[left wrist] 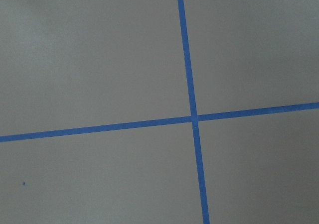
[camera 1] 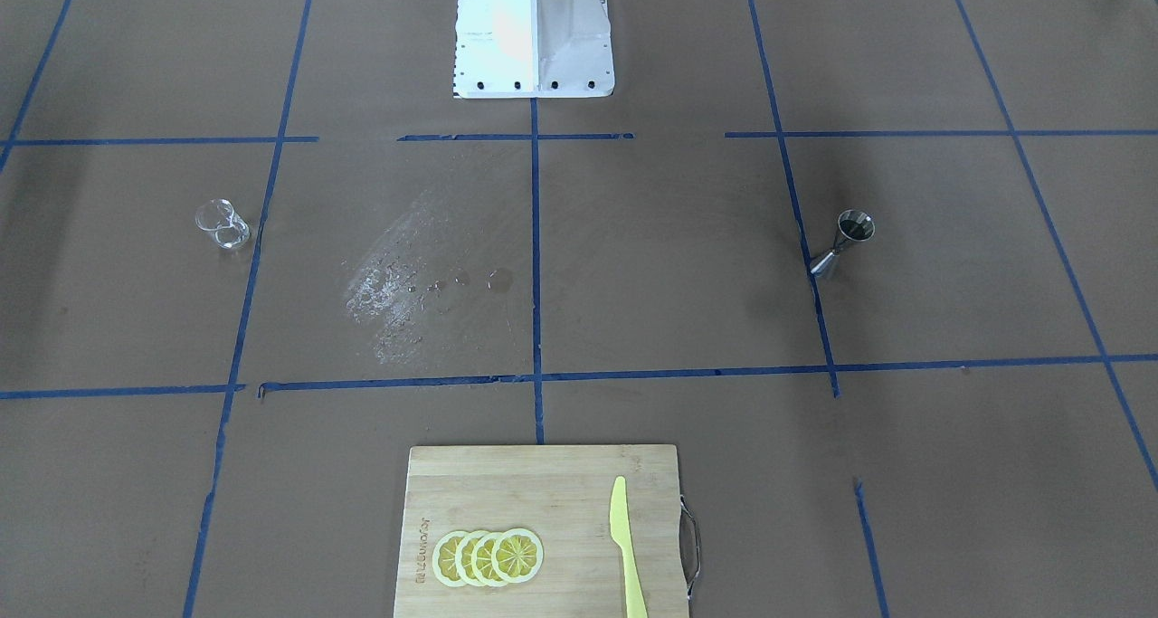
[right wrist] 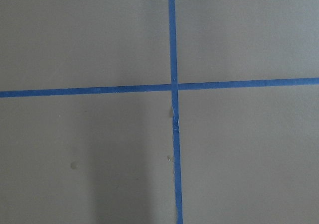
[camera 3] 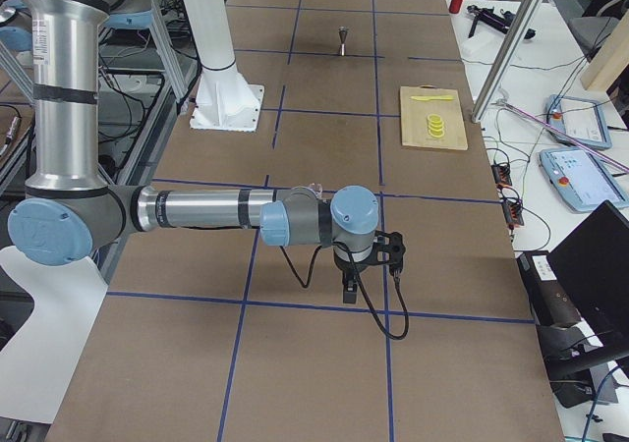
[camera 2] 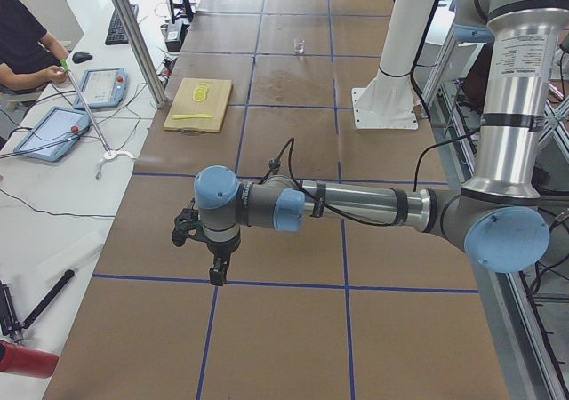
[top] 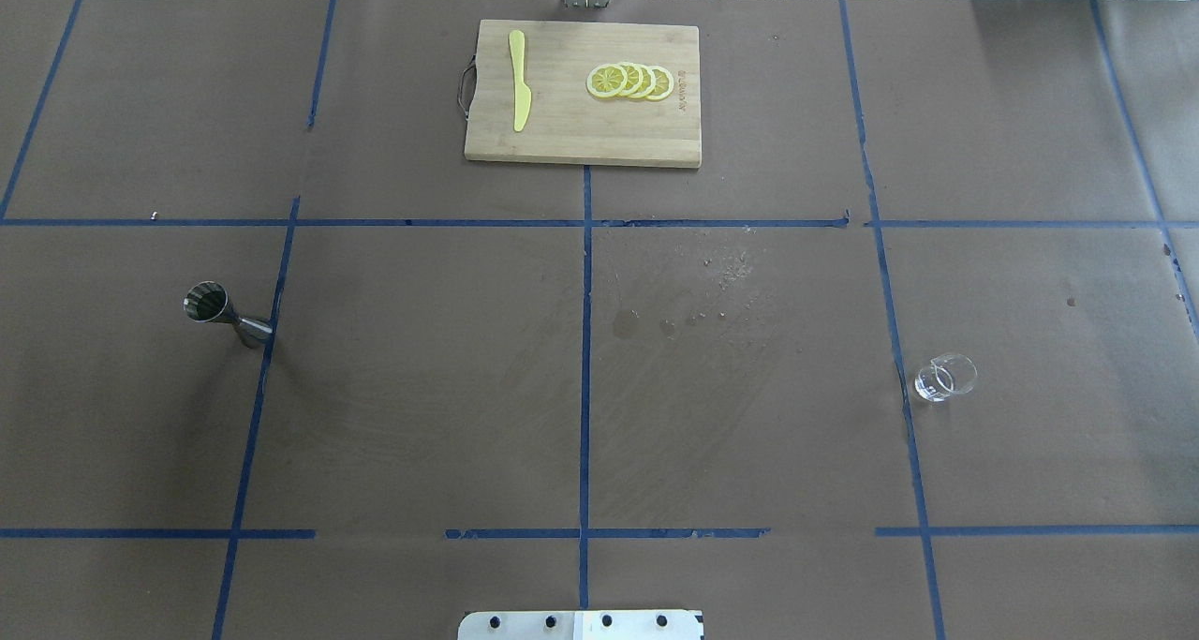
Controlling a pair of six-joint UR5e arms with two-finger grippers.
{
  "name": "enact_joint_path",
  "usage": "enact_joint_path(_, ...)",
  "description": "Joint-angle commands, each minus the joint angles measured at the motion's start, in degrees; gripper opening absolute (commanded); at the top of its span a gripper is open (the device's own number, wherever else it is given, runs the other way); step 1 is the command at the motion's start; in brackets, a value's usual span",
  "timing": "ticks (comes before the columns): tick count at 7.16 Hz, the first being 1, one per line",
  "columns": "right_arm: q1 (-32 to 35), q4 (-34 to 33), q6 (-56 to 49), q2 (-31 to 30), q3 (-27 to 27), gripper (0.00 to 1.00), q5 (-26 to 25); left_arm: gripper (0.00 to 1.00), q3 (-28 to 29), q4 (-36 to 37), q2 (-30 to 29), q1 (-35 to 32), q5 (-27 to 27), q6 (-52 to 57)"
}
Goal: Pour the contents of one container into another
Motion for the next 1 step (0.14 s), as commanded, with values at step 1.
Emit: enact_joint_path(1,0.0,0.0,0.0,0.1,0.0,1.0,0.0,1.0,0.0,0.0,0.0,0.0,0.0,0.0)
